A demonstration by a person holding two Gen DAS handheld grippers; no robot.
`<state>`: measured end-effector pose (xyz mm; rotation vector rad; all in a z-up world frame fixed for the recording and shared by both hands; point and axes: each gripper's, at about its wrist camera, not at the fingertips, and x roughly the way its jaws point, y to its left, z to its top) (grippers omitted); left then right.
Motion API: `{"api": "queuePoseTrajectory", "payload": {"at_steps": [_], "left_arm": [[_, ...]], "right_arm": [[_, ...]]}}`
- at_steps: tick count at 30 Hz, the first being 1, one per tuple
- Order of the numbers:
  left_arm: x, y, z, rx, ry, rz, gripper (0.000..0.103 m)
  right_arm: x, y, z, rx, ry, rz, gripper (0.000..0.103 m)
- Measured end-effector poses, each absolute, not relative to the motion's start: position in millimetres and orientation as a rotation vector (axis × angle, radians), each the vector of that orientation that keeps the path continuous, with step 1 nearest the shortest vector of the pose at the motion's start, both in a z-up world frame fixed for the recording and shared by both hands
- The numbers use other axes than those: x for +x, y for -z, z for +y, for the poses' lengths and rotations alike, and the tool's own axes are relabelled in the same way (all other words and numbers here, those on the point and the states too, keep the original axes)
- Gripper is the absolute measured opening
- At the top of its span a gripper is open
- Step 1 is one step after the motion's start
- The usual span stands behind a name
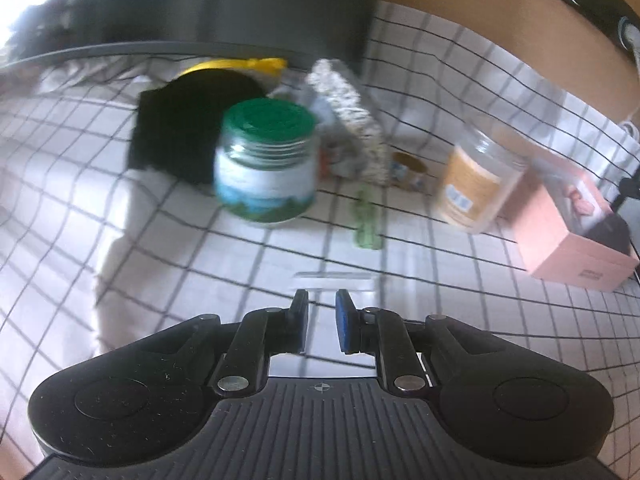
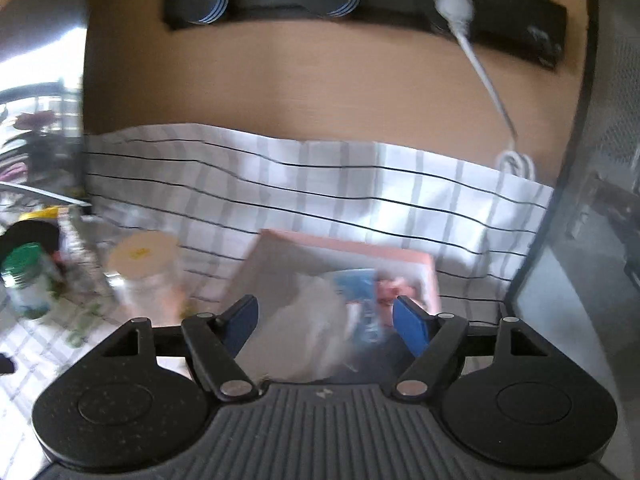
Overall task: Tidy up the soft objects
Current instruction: 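Release the gloves and plush toy into the pink box with both tools, then grasp the clear plastic piece with the left tool while the right tool grasps the green clip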
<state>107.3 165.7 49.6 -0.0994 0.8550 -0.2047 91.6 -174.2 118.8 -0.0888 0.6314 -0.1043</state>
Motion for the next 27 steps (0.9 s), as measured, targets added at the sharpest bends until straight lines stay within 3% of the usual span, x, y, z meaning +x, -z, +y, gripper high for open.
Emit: {"api": "queuePoseTrajectory", "payload": {"at_steps": [10,21,23,27], "left_arm": [[97,-42,173,-0.058,0.279,0.792,0.017],[118,-30,130,-0.034,0.325,0.868,0.017],[125,-25,125,-0.022,0.29,0.884,0.028],[127,-23,119,0.041,0.295,0.879,0.024]], "right_arm": [[35,-82,-110,-0.17,-0.032,0.731,0.075],[11,-55,-89,-0.204,-0.067,0.809,0.075],[10,-54,-90,-0.198,-0.065,0.811,0.075],[10,-55,-92,-0.194,-0.063,0.789,0.075]]}}
